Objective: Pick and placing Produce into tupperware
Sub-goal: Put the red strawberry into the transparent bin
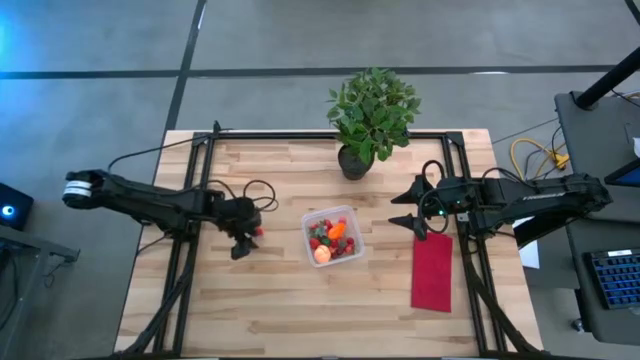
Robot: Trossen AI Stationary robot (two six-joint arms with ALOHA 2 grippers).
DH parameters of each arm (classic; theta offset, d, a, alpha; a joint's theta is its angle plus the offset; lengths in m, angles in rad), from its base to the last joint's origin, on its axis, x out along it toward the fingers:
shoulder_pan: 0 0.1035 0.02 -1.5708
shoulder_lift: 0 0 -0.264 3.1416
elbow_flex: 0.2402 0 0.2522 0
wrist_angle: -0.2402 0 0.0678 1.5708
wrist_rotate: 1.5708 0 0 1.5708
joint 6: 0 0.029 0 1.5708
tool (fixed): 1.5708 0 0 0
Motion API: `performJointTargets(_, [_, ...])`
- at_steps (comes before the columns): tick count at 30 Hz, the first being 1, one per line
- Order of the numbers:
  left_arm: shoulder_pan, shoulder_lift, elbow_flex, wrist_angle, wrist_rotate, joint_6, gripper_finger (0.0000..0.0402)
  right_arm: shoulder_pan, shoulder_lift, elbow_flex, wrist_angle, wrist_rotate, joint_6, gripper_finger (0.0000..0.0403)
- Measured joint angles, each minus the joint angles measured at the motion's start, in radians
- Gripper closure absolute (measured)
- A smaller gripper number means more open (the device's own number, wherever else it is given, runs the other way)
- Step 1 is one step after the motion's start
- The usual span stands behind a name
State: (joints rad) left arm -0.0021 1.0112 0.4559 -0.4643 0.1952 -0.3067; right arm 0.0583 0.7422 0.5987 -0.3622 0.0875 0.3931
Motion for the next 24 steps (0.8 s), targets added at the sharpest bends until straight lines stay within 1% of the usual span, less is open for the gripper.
performJointTargets(2, [0.000, 0.015, 0.009, 0.003, -0.015, 0.084, 0.0205, 0.000, 0.000, 0.000, 0.001, 0.000, 0.000, 0.0099])
performJointTargets(3, [0.000, 0.025, 0.013, 0.005, -0.041, 0.106, 0.0205, 0.000, 0.000, 0.000, 0.000, 0.000, 0.000, 0.0099])
performJointTargets(5, [0.000, 0.045, 0.021, 0.000, -0.108, 0.114, 0.0205, 0.000, 0.000, 0.000, 0.001, 0.000, 0.000, 0.0098])
performJointTargets(7, [0.001, 0.062, 0.035, 0.002, -0.153, 0.119, 0.0205, 0.000, 0.000, 0.000, 0.001, 0.000, 0.000, 0.0095])
performJointTargets(10, [0.000, 0.087, 0.055, 0.005, -0.157, 0.180, 0.0205, 0.000, 0.000, 0.000, 0.000, 0.000, 0.000, 0.0092])
performJointTargets(14, [0.000, 0.130, 0.054, 0.005, -0.155, 0.315, 0.0205, 0.000, 0.000, 0.000, 0.000, 0.000, 0.000, 0.0094])
performJointTargets(18, [0.000, 0.190, 0.045, -0.001, -0.157, 0.343, 0.0205, 0.000, 0.000, 0.000, 0.000, 0.000, 0.000, 0.0098])
performJointTargets(21, [0.000, 0.227, 0.055, 0.000, -0.180, 0.344, 0.0205, 0.000, 0.000, 0.000, 0.001, 0.000, 0.000, 0.0099])
performJointTargets(24, [0.000, 0.244, 0.066, -0.012, -0.189, 0.345, 0.0205, 0.000, 0.000, 0.000, 0.001, 0.000, 0.000, 0.0097])
